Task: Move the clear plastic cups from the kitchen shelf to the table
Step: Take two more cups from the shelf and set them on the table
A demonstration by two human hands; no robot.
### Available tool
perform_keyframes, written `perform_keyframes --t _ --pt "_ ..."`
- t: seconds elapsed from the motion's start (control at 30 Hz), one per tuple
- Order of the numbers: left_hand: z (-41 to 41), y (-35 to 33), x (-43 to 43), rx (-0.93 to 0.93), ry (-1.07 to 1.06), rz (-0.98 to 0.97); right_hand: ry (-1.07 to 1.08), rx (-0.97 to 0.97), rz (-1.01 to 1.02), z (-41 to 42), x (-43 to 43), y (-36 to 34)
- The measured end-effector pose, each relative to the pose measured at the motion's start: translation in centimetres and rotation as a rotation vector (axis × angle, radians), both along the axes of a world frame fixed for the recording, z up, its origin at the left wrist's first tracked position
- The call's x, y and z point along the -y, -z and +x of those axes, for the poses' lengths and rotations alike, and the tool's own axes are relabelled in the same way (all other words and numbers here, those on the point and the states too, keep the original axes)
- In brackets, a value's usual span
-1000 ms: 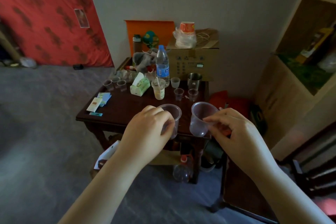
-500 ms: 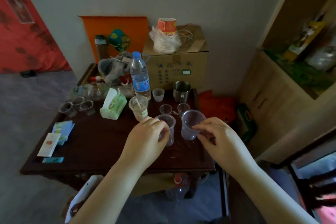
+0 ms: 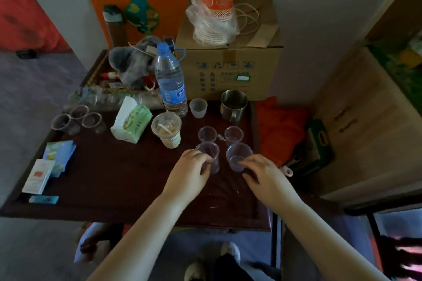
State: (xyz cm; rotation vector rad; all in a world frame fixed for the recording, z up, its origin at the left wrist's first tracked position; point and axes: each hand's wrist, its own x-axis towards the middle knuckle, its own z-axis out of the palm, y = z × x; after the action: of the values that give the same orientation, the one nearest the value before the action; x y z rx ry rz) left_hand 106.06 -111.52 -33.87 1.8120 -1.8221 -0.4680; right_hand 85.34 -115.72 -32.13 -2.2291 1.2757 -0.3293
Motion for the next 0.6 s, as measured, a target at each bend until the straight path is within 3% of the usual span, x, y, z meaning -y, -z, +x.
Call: perform_keyframes --t 0.27,0.6 --pt "-0.6 5.0 3.7 -0.091 -0.091 0.194 -0.068 -0.04 0.162 -0.3 5.3 5.0" --pt "-1.7 8.8 5.4 -0.153 -0.265 0.148 -0.09 -0.022 0.261 -0.3 8.0 8.6"
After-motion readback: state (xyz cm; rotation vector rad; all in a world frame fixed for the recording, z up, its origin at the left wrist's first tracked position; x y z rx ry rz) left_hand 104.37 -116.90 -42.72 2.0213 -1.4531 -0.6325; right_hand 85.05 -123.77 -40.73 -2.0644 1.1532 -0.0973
